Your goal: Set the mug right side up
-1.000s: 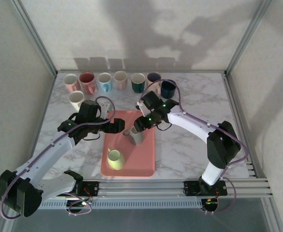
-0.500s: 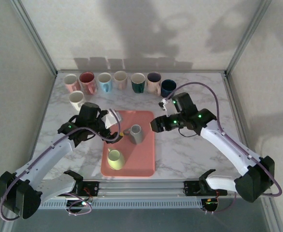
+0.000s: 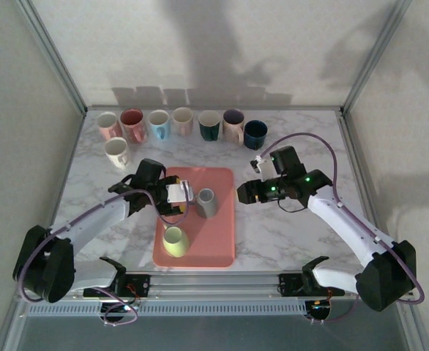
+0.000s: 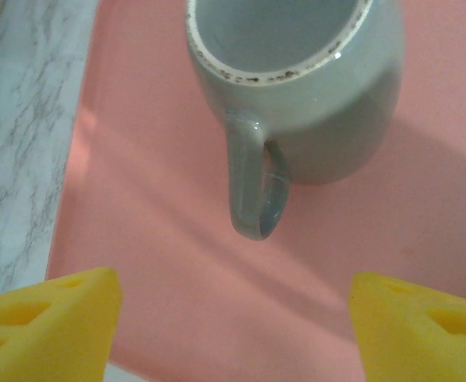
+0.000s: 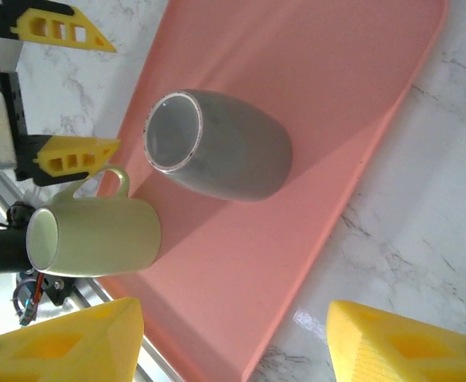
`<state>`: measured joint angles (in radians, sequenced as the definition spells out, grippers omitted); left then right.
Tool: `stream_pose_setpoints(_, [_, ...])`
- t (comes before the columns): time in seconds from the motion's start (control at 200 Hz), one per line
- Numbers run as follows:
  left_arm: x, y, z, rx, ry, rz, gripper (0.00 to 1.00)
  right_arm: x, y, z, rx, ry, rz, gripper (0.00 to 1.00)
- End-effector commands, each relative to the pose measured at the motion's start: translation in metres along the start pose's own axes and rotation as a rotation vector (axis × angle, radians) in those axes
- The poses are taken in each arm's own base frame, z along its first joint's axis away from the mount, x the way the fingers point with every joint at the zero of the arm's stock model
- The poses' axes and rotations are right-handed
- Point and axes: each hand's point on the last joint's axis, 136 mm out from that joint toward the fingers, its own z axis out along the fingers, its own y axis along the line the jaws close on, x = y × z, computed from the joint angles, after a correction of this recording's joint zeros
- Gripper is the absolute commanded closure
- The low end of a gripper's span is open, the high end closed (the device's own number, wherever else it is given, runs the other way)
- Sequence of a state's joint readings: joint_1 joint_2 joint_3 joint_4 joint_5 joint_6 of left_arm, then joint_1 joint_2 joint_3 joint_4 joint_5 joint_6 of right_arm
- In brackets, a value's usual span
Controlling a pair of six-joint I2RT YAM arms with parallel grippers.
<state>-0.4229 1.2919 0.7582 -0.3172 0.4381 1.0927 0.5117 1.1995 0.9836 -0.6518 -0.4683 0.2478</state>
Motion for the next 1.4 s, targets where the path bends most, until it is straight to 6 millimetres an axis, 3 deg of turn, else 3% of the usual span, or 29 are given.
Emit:
stream_pose_setpoints(0.0, [-0.011, 0.002, 0.005, 0.047, -0.024, 0.138, 0.31, 0.003, -0.002, 0.0, -0.02, 0.001, 0.021, 0.37])
stream_pose_setpoints(0.215, [-0.015, 0.002, 0.021, 0.099, -0.012, 0.172, 0.41, 0.006, -0.012, -0.003, -0.017, -0.01, 0.053, 0.38])
stream_pose_setpoints(0.516, [-0.022, -0.013, 0.041, 0.207, 0.015, 0.227, 0.55, 0.006, -0.018, -0.003, -0.018, -0.009, 0.069, 0.38])
stream_pose_setpoints(0.606, [-0.022, -0.015, 0.044, 0.227, 0.029, 0.236, 0.61, 0.005, -0.018, -0.003, -0.021, -0.01, 0.07, 0.38])
stream_pose_setpoints(0.951, [-0.023, -0.023, 0.048, 0.278, 0.033, 0.233, 0.72, 0.003, -0.022, -0.005, -0.024, -0.013, 0.082, 0.38])
stream_pose_setpoints(1.046, [-0.026, -0.025, 0.049, 0.288, 0.027, 0.204, 0.75, 0.003, -0.024, -0.005, -0.025, -0.012, 0.089, 0.38])
stream_pose_setpoints(1.307, [-0.029, -0.024, 0.057, 0.294, 0.057, 0.023, 0.99, 0.005, -0.026, -0.007, -0.022, -0.015, 0.095, 0.38])
stream_pose_setpoints(1.397, [-0.031, -0.021, 0.059, 0.279, 0.058, -0.069, 1.0, 0.006, -0.027, -0.008, -0.023, -0.016, 0.097, 0.38])
